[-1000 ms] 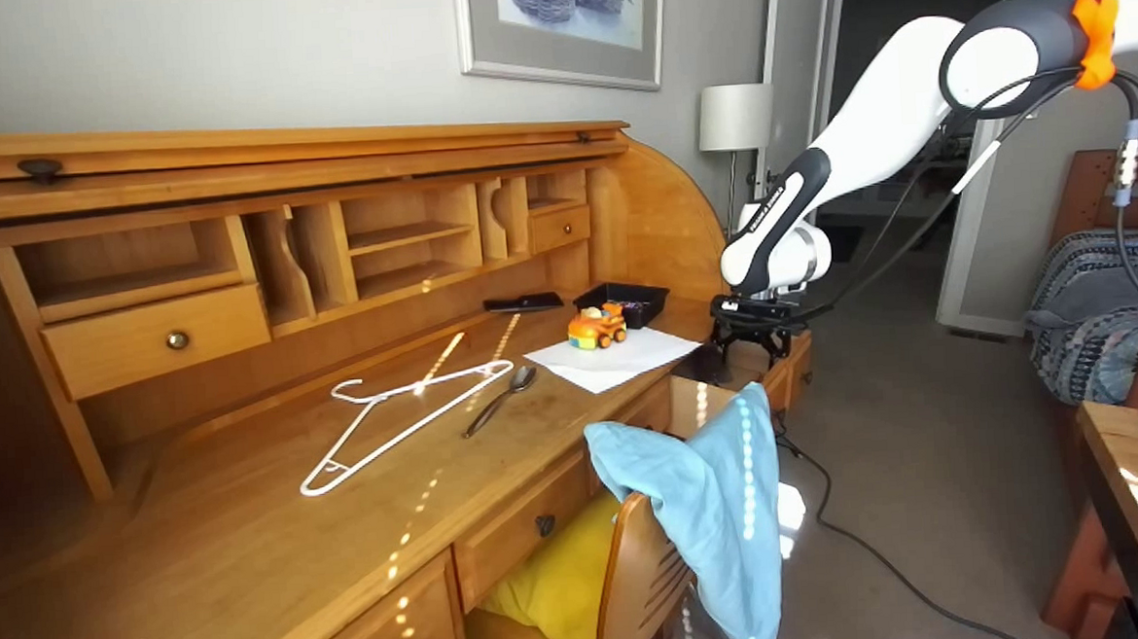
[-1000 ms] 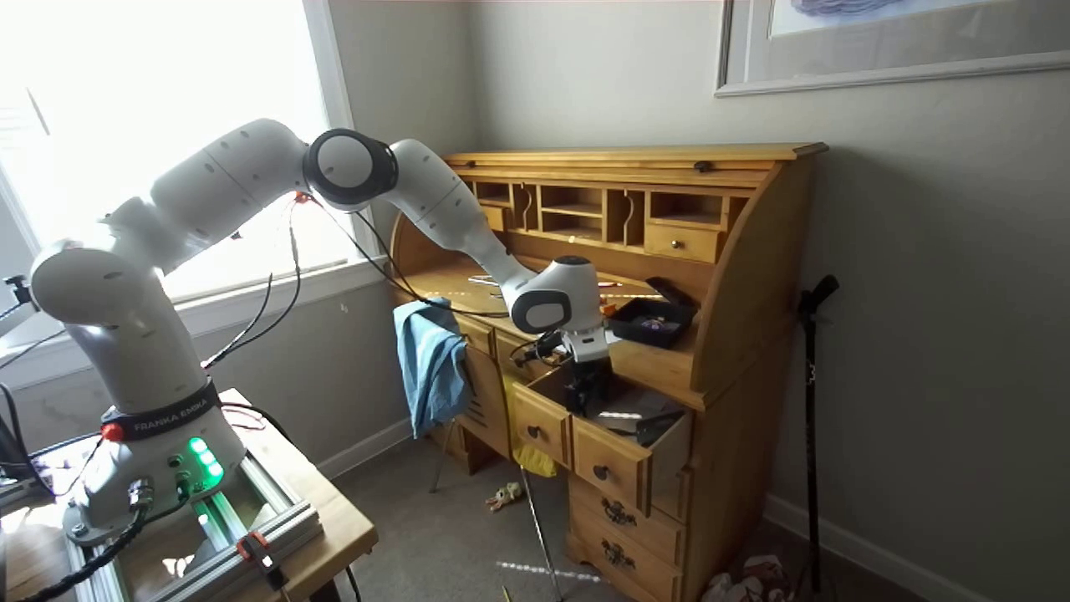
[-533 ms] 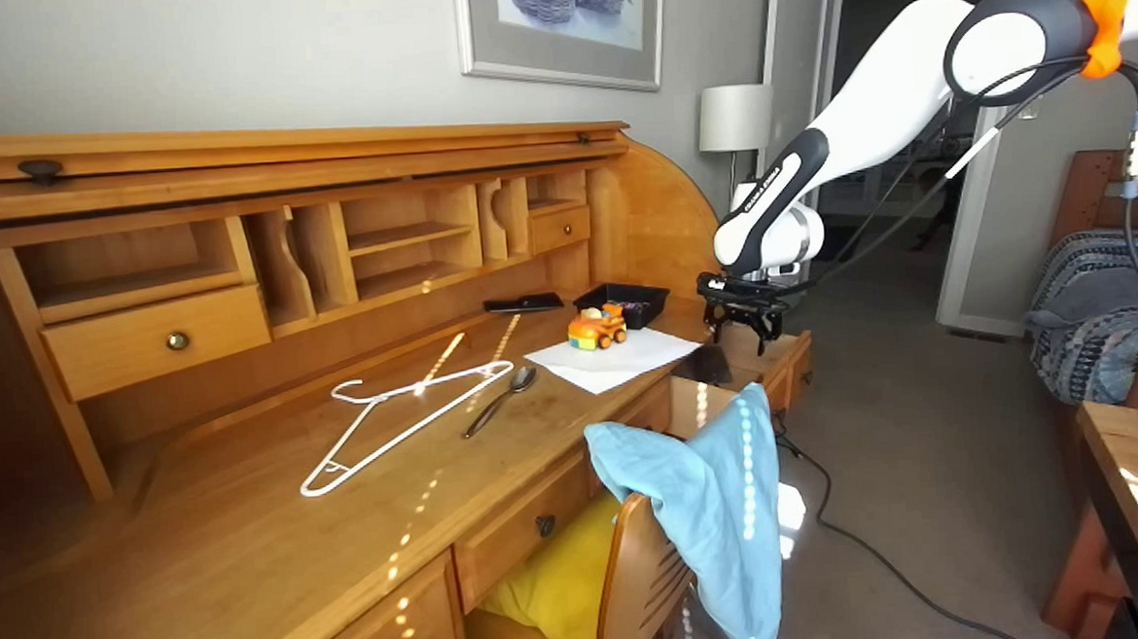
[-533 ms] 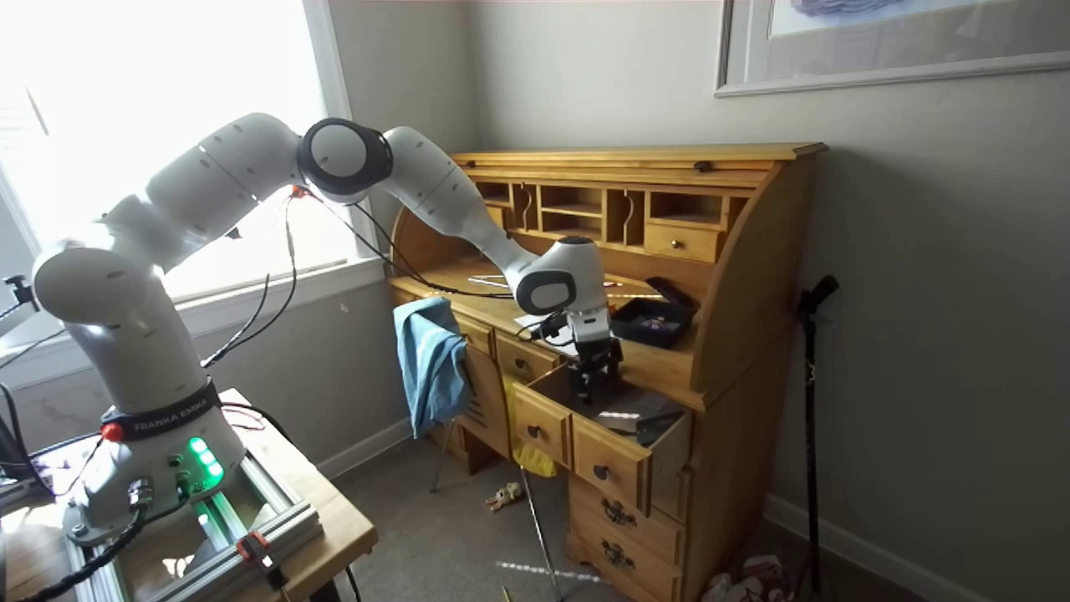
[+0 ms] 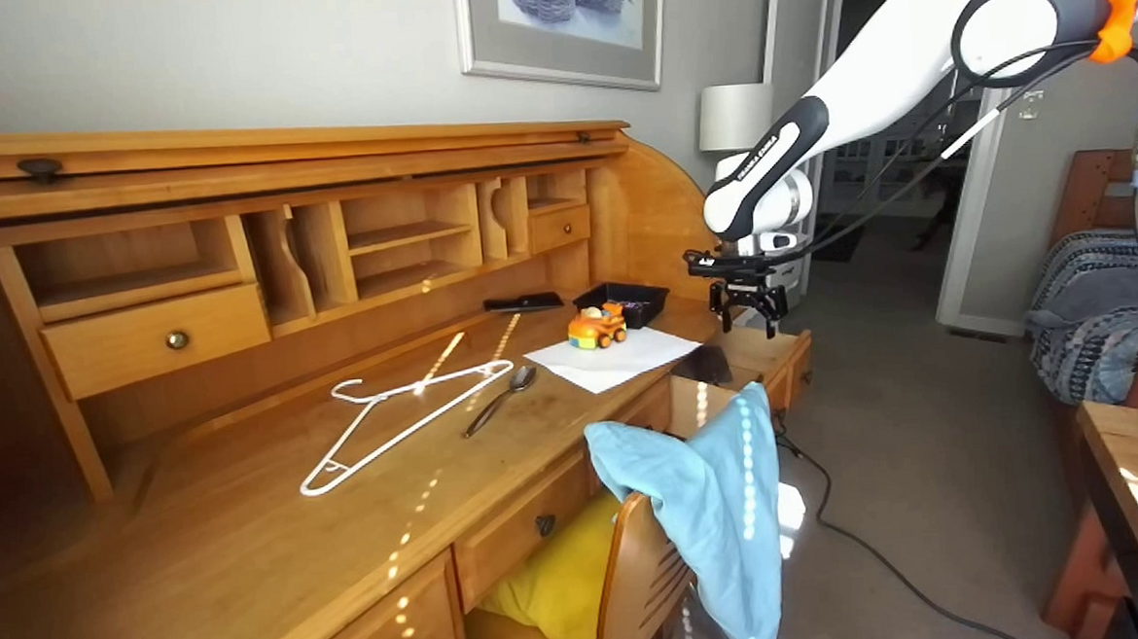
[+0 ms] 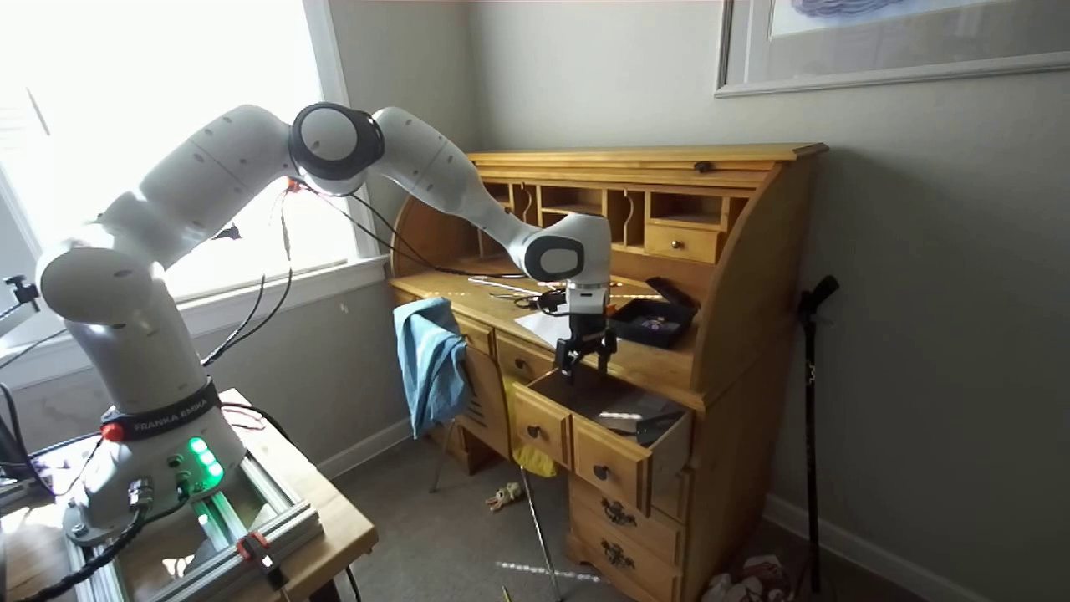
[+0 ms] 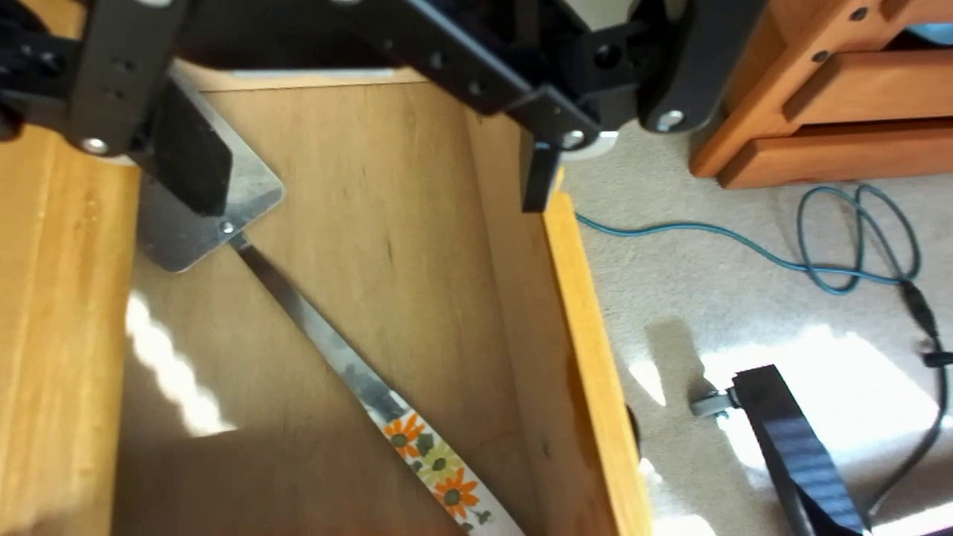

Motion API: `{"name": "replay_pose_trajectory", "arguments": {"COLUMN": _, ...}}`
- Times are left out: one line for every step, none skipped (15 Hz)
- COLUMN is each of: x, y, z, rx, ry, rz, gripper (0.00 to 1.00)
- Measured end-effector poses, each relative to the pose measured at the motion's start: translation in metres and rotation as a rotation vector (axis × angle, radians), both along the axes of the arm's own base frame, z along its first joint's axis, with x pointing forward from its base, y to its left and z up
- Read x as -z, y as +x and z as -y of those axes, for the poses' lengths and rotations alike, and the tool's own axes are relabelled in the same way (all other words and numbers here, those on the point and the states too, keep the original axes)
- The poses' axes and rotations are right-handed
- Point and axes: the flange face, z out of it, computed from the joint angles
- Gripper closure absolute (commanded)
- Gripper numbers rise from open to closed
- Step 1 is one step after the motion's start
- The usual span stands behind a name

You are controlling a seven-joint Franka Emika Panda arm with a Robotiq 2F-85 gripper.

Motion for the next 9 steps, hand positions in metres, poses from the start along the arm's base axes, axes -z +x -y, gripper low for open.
{"name": "replay_pose_trajectory", "arguments": {"x": -0.002, "y": -0.004, "z": 0.0, "rx": 0.004, "ry": 0.015, "rz": -0.033, "gripper": 0.0}}
{"name": "replay_pose_trajectory", "arguments": {"x": -0.002, "y": -0.008, "z": 0.0, "rx": 0.004, "ry": 0.028, "rz": -0.067, "gripper": 0.0}}
{"name": "replay_pose_trajectory", "arguments": {"x": -0.002, "y": -0.012, "z": 0.0, "rx": 0.004, "ry": 0.039, "rz": -0.096, "gripper": 0.0}}
{"name": "replay_pose_trajectory", "arguments": {"x": 0.0, "y": -0.015, "z": -0.001, "rx": 0.002, "ry": 0.047, "rz": -0.12, "gripper": 0.0}}
{"name": "replay_pose_trajectory", "arguments": {"x": 0.001, "y": -0.017, "z": -0.001, "rx": -0.002, "ry": 0.048, "rz": -0.133, "gripper": 0.0}}
{"name": "replay_pose_trajectory", "arguments": {"x": 0.004, "y": -0.019, "z": -0.002, "rx": -0.008, "ry": 0.047, "rz": -0.143, "gripper": 0.0}}
{"name": "replay_pose_trajectory", "arguments": {"x": 0.008, "y": -0.022, "z": -0.003, "rx": -0.01, "ry": 0.049, "rz": -0.153, "gripper": 0.0}}
{"name": "replay_pose_trajectory", "arguments": {"x": 0.012, "y": -0.026, "z": -0.003, "rx": -0.01, "ry": 0.049, "rz": -0.158, "gripper": 0.0}}
{"name": "replay_pose_trajectory", "arguments": {"x": 0.017, "y": -0.03, "z": -0.002, "rx": -0.01, "ry": 0.049, "rz": -0.16, "gripper": 0.0}}
